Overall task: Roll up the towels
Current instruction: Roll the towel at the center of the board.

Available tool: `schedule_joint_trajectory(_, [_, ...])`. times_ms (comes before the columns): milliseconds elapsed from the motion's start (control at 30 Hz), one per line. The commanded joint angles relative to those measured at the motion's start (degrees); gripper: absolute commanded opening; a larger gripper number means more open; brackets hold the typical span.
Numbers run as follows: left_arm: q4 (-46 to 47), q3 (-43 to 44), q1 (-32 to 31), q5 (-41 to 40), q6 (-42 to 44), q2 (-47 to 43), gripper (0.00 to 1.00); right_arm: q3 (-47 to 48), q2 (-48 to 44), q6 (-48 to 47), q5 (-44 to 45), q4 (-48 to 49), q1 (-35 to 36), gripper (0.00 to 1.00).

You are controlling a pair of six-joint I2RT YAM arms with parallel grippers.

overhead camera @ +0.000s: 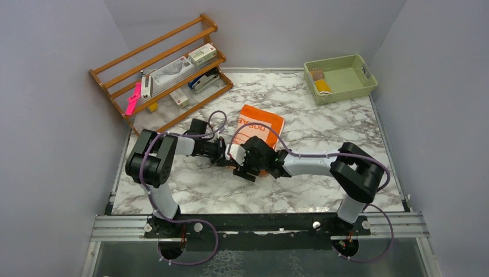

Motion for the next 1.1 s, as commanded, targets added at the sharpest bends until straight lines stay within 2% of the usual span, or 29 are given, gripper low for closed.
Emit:
schedule_joint_trajectory(0, [-2.4,1.57,4.21,-0.17,1.98,0.16,0.0,2.35,4.24,6.14,-2.67,-13.93,0.32,0.67])
schedule_joint_trajectory(100, [-3.44,2.9,6.8,1.83,2.05,-1.17,0.0,4.88,5.36,8.83,-6.75,-19.07,-0.01,0.62])
schedule_joint_trajectory(267, [-4.55,5.61,9.79,4.44,3.51,-5.56,0.0,10.53,8.24,13.71,-18.28,-25.57,-2.73,0.5])
schedule_joint_trajectory(367, [-6.74,6.88,10.18,4.6,5.87,-10.14,0.0,11.65,8.9,16.59,-25.71,-24.97,-5.59,0.35])
schedule_joint_trajectory(500, [-8.89,6.5,10.48,5.09,7.88,-16.08,0.0,11.34,8.71,20.35,-34.61,-22.65,-8.28,0.31])
schedule_joint_trajectory(533, [-9.48,6.19,10.5,5.24,8.56,-17.48,0.0,10.93,8.54,21.84,-37.1,-21.76,-9.1,0.25])
schedule_joint_trajectory(567, [-10.0,5.77,10.5,5.36,9.22,-19.14,0.0,10.38,8.45,23.48,-39.97,-20.38,-9.79,0.09])
schedule_joint_trajectory(600, [-10.53,5.26,10.5,5.45,10.07,-20.66,0.0,9.56,8.16,25.33,-42.68,-18.74,-10.52,0.02])
schedule_joint_trajectory(800, [-12.43,1.33,9.08,5.65,12.08,-28.25,0.0,9.05,7.71,33.02,-56.78,-12.06,-14.0,0.01])
schedule_joint_trajectory(967, [-11.34,0.11,1.67,2.12,11.26,-29.93,0.0,9.27,9.46,43.62,-66.89,-2.37,-20.05,0.01])
schedule_joint_trajectory(1067, [-8.87,-0.73,-1.43,-0.24,9.29,-28.22,0.0,11.3,13.45,45.39,-68.4,-1.79,-22.74,0.01])
